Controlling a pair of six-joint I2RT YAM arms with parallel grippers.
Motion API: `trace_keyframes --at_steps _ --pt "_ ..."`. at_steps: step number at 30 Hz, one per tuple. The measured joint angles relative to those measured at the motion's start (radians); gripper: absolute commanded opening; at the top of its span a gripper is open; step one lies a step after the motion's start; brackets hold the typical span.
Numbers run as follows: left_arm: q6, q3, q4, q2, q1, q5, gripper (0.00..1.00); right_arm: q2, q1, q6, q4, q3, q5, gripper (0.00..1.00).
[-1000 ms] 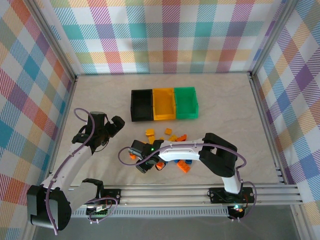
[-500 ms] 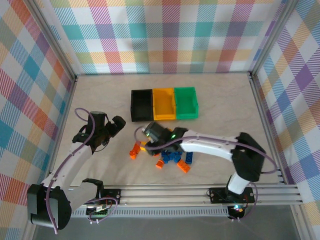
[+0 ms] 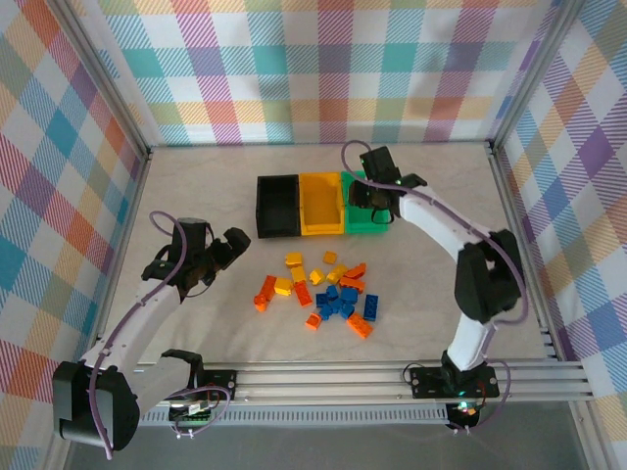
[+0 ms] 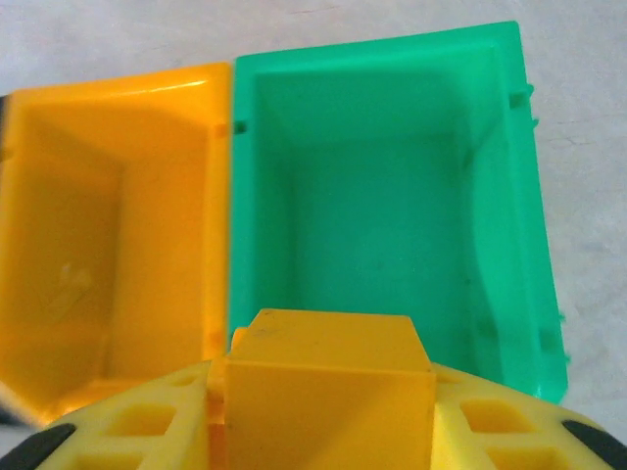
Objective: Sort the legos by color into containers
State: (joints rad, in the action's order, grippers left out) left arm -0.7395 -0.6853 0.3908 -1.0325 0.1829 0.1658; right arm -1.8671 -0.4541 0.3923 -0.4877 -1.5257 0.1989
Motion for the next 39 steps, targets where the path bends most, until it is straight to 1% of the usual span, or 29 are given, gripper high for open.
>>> trace_keyframes --at_steps 3,6,9,13,16,19,21,23,26,29,32,35,38,39 --pt "0.008 0.0 0.002 0.0 0.009 0.003 1.0 -0.114 0.019 0.012 -0.043 -0.105 0.009 0.5" --pt "0.019 0.0 0.008 0.0 0.029 0.001 0.99 -0.193 0.032 0.025 -0.079 -0.184 0.014 0.6" --pt "0.031 0.0 0.023 -0.005 0.068 -0.007 0.97 -0.226 0.039 0.037 -0.107 -0.23 0.008 0.73" --pt "0.052 0.0 0.063 -0.038 0.157 -0.042 0.94 -0.223 0.042 0.044 -0.113 -0.252 -0.006 0.8" --pt "0.066 0.0 0.117 -0.05 0.228 -0.082 0.92 -0.18 0.036 0.044 -0.091 -0.205 -0.013 0.82" --pt "0.076 0.0 0.179 -0.05 0.307 -0.135 0.9 -0.079 0.021 0.045 -0.061 -0.078 -0.013 0.82" --pt "0.077 0.004 0.209 -0.05 0.359 -0.169 0.87 -0.003 0.014 0.049 -0.032 0.018 -0.017 0.83" --pt "0.076 0.016 0.221 -0.053 0.41 -0.193 0.82 0.063 0.008 0.058 -0.005 0.104 -0.025 0.82" --pt "0.072 0.031 0.238 -0.09 0.467 -0.224 0.8 0.124 0.004 0.072 0.029 0.195 -0.034 0.82" --pt "0.071 0.034 0.235 -0.148 0.5 -0.243 0.8 0.152 0.004 0.084 0.052 0.252 -0.036 0.83" --pt "0.072 0.034 0.231 -0.194 0.516 -0.261 0.79 0.173 0.004 0.095 0.068 0.29 -0.039 0.83" --pt "0.074 0.034 0.216 -0.232 0.516 -0.272 0.73 0.2 0.004 0.098 0.082 0.319 -0.039 0.83" --pt "0.077 0.034 0.2 -0.27 0.517 -0.282 0.64 0.228 0.004 0.098 0.085 0.333 -0.039 0.83" --pt "0.079 0.034 0.197 -0.282 0.517 -0.286 0.63 0.236 0.004 0.098 0.086 0.334 -0.039 0.83"
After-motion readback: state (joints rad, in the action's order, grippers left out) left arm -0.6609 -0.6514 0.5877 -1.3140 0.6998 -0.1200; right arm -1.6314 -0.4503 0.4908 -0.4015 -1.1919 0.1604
